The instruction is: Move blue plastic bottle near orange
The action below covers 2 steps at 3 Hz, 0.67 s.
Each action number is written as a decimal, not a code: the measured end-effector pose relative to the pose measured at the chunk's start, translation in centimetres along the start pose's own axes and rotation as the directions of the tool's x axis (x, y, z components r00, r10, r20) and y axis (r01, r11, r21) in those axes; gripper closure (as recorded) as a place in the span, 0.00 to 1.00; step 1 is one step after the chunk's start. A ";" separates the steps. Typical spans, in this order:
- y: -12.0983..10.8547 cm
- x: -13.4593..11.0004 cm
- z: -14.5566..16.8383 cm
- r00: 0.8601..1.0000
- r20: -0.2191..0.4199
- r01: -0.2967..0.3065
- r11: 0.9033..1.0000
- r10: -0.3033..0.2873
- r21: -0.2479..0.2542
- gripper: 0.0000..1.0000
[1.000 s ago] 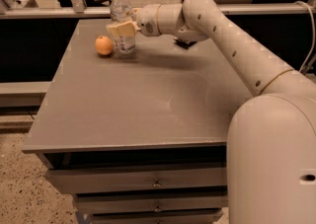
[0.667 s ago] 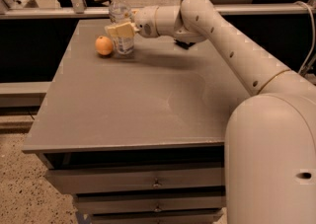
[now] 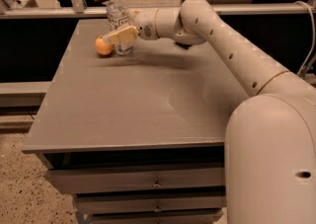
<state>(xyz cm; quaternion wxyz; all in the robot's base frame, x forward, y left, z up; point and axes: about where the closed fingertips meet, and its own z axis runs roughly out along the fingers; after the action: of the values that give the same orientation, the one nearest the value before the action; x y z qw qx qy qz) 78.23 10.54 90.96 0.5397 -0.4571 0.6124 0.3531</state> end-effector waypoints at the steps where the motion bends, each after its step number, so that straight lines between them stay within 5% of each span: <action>1: 0.4 -0.3 -1.9 1.000 0.009 0.015 1.000 -0.015 0.006 0.00; 2: 0.5 -1.4 -8.3 0.997 0.026 0.069 0.997 -0.070 0.044 0.00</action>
Offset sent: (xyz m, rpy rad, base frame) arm -0.0759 -0.1872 0.0689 -0.0009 -0.2057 -0.0900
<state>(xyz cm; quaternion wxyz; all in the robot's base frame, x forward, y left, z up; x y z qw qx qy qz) 74.95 3.31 93.67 0.5699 -0.4615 0.5961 0.3270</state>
